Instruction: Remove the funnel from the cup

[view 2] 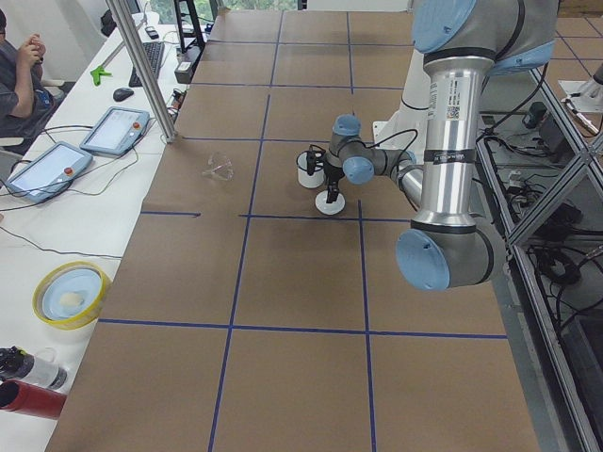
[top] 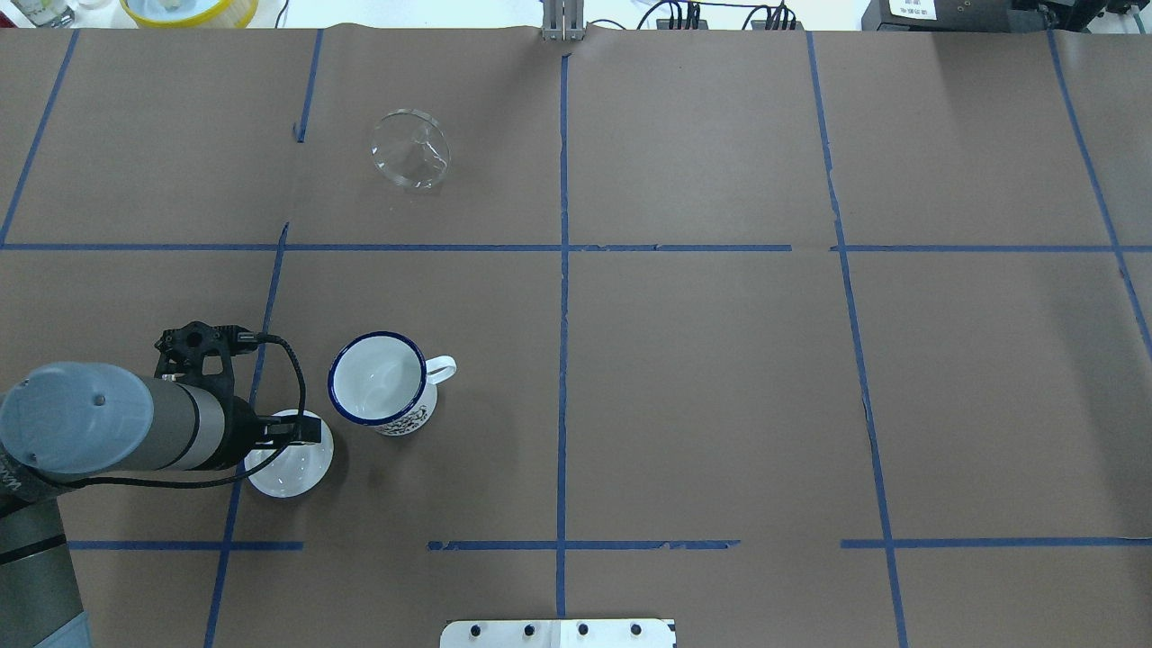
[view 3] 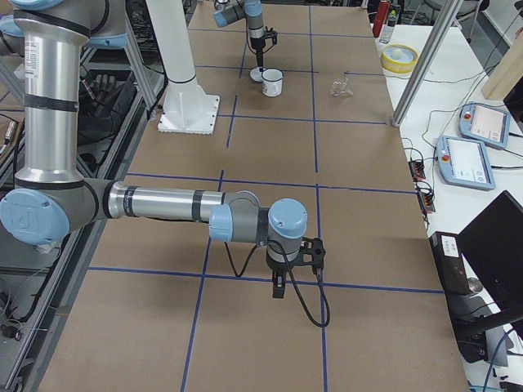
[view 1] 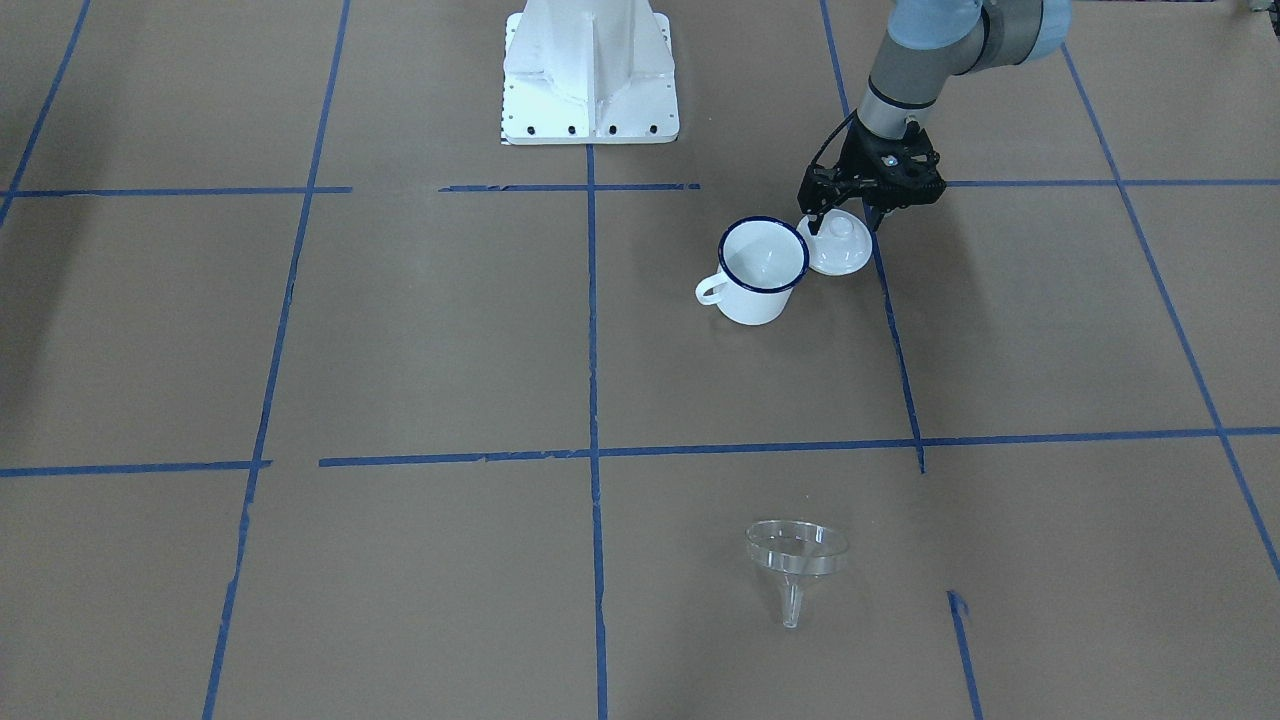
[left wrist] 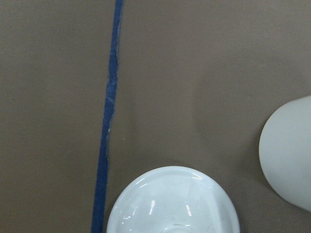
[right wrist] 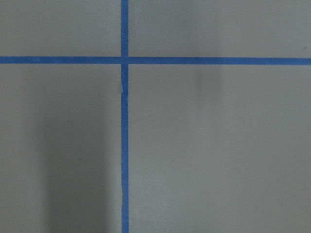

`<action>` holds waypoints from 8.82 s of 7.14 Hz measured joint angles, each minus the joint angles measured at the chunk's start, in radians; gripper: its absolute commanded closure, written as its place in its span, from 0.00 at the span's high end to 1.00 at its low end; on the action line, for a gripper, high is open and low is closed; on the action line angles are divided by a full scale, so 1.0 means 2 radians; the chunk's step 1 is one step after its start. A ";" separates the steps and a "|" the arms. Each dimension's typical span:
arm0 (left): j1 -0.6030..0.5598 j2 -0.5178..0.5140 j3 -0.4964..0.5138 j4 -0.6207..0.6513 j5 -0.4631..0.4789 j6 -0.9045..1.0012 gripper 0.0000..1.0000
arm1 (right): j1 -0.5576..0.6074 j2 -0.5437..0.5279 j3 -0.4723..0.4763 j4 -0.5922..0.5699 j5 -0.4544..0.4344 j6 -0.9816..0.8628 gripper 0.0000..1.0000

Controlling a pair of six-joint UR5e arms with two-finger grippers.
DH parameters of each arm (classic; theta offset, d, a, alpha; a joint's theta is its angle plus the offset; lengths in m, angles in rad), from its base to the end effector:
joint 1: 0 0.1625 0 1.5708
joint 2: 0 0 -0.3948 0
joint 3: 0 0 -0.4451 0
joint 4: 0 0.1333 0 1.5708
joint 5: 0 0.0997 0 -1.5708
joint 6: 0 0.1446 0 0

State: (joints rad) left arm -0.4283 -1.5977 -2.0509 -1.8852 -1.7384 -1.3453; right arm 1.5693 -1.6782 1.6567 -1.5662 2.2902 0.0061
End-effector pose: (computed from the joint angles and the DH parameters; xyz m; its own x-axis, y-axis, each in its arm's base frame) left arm 0.4750 -0.3369 0.3652 0.6707 -0.0639 -0.7390 0.1523 0.9869 0.0529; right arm 0.0373 -0.5006 0.6750 0.7522 0.0161 0.6587 -0.0031 0.9998 -0.0209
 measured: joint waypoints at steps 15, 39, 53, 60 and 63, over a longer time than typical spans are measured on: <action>-0.043 0.000 -0.165 0.138 -0.005 0.039 0.00 | 0.000 0.000 0.000 0.000 0.000 0.000 1.00; -0.054 -0.210 0.000 0.245 -0.031 0.041 0.00 | 0.000 0.000 0.000 0.000 0.000 0.000 1.00; -0.050 -0.209 0.004 0.245 -0.034 0.040 0.99 | 0.000 0.000 0.000 0.000 0.000 0.000 1.00; -0.200 -0.118 -0.031 0.169 -0.164 0.235 1.00 | 0.000 0.000 -0.001 0.000 0.000 0.000 1.00; -0.372 -0.010 -0.002 0.160 -0.240 0.467 1.00 | 0.000 0.000 0.000 0.000 0.000 0.000 1.00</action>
State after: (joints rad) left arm -1.1729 -1.6171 -2.0551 -1.5654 -2.2187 -0.4108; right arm 1.5693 -1.6782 1.6561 -1.5662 2.2902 0.0061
